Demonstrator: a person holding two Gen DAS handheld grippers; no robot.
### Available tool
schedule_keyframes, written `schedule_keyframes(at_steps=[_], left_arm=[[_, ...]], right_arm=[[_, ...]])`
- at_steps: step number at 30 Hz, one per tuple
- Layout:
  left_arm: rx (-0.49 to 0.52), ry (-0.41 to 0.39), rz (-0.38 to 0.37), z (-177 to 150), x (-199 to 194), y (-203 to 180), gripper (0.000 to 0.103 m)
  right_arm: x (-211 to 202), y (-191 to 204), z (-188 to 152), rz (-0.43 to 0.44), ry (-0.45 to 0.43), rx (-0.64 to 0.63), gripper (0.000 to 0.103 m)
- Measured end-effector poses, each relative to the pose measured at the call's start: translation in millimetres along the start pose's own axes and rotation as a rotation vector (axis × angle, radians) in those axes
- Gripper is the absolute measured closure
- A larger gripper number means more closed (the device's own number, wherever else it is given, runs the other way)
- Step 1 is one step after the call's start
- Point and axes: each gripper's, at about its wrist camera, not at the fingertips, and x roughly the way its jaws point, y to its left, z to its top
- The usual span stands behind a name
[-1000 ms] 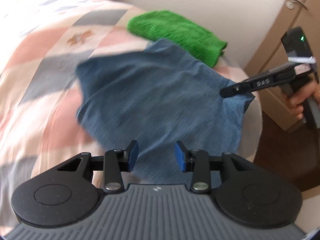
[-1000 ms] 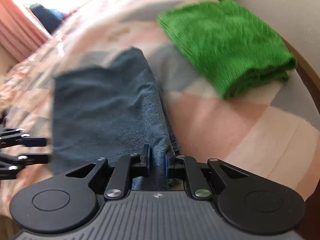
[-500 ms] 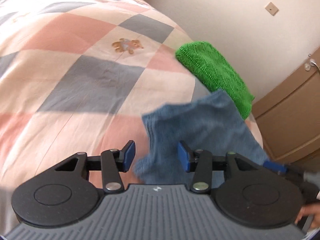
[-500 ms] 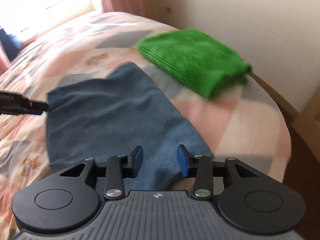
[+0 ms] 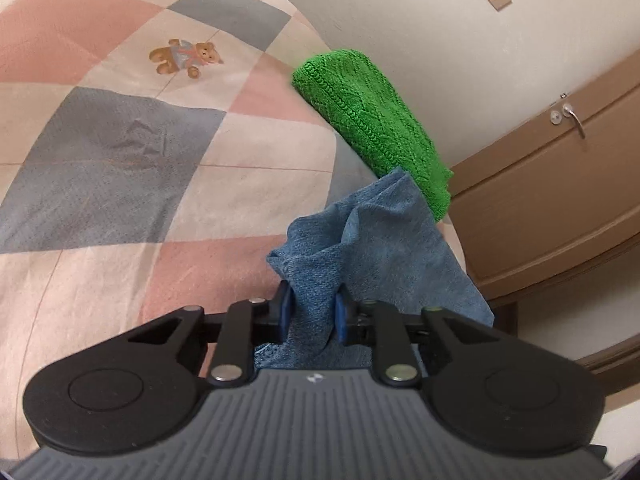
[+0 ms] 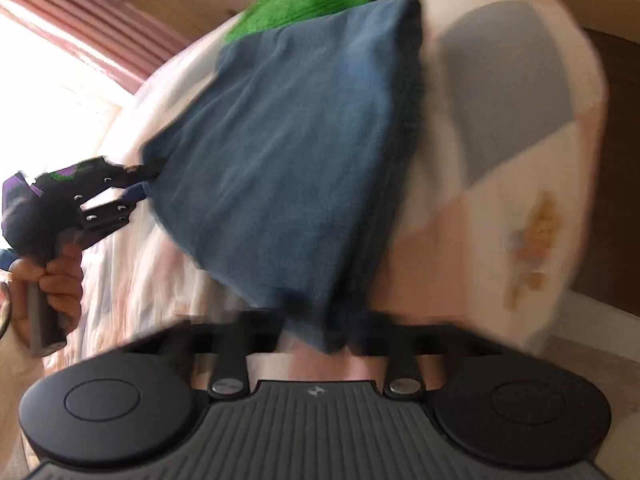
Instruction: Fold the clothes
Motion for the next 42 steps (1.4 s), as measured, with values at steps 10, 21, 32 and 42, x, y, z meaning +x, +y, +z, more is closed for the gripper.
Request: schedule_keyframes(at_steps=[10,21,32,42], left_arm=[[-0.353,-0.004,-0.15,-13.3,34.6,90.1,0.087],[-0.189,-0.196,0.09,-3.8,-51.0,55.9,0.088],[-0.02,-0.191,0.178,-108.8,22.5,-103.0,0.088],[-0.245,-0.246,0.439,-168.2,73.7,-206.0,0.084]], right_arm=[[15.0,-24.9,21.0,0.003,0.035,0.0,0.102],[-38.8,46.6,84.4,-0.266,0.04,-0.509,0.072],[64.3,36.6,168.1,-0.127,0.153,-1.2,0.088],[82.4,68.4,290.8,0.164,0.411,-1.227,0.078]])
